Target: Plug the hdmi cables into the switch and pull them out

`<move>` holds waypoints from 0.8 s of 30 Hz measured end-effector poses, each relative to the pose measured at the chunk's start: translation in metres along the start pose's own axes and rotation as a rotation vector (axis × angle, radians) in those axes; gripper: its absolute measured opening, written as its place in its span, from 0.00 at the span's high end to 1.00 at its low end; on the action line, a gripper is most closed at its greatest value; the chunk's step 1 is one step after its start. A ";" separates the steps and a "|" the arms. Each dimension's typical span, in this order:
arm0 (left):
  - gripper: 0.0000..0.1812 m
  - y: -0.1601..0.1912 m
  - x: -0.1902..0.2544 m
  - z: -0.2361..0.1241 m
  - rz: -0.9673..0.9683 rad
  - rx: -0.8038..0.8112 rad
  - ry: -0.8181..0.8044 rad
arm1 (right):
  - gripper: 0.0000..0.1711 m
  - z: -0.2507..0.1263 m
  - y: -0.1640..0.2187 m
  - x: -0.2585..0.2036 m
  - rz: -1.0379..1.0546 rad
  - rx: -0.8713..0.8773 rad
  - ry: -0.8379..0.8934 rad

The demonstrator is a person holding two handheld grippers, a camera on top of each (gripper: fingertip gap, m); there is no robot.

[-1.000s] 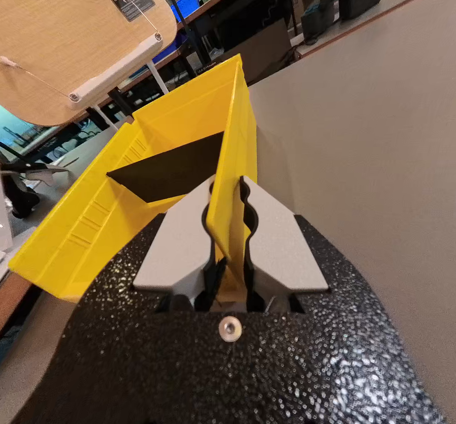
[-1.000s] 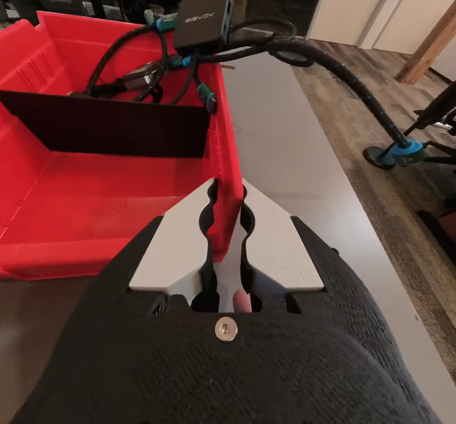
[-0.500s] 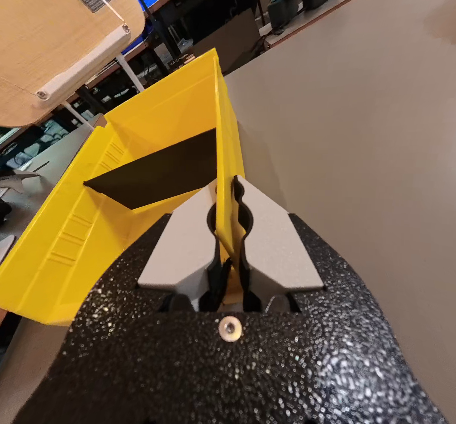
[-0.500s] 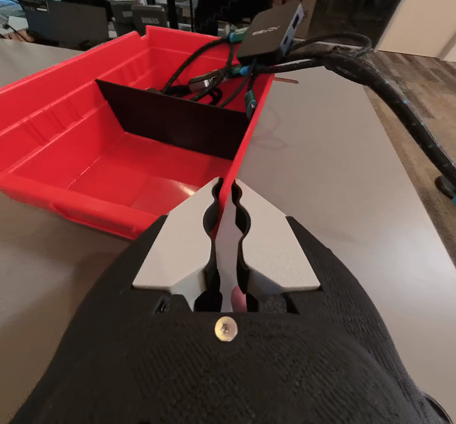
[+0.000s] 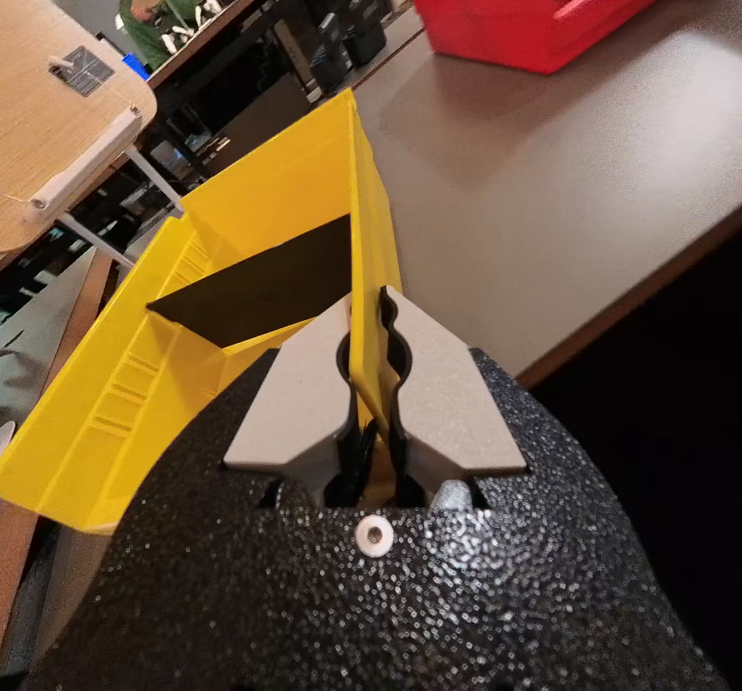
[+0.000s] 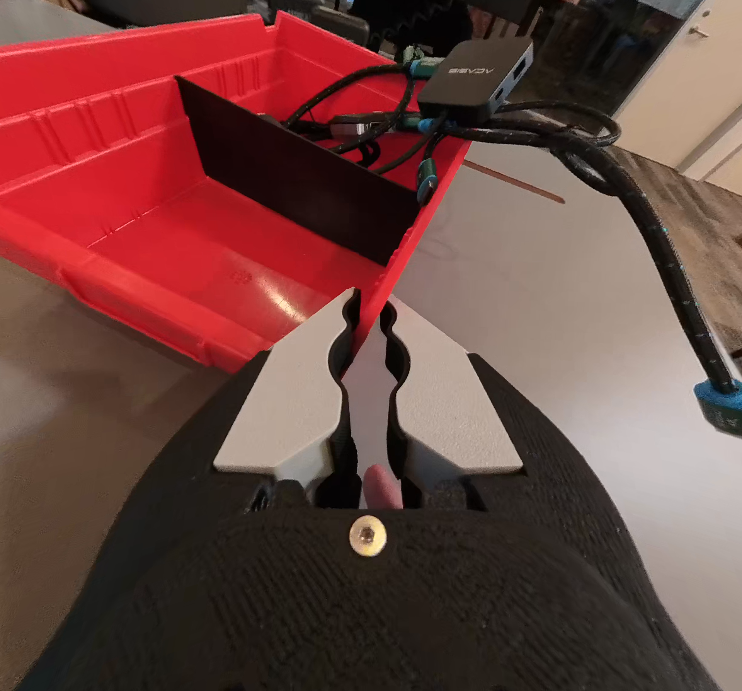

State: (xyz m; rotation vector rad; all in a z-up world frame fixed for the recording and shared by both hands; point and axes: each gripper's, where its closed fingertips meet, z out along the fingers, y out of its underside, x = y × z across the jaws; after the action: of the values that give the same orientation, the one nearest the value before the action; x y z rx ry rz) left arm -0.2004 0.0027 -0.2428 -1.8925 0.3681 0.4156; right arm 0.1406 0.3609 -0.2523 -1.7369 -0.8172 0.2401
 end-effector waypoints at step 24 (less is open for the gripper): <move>0.98 -0.019 0.052 -0.127 -0.034 0.265 0.414 | 0.83 0.066 -0.072 -0.185 -0.088 0.042 -0.225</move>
State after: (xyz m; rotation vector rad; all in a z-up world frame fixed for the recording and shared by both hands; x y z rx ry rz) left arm -0.1316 -0.1127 -0.2091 -1.7130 0.6318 -0.0534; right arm -0.0605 0.3033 -0.2538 -1.6491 -1.0422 0.3959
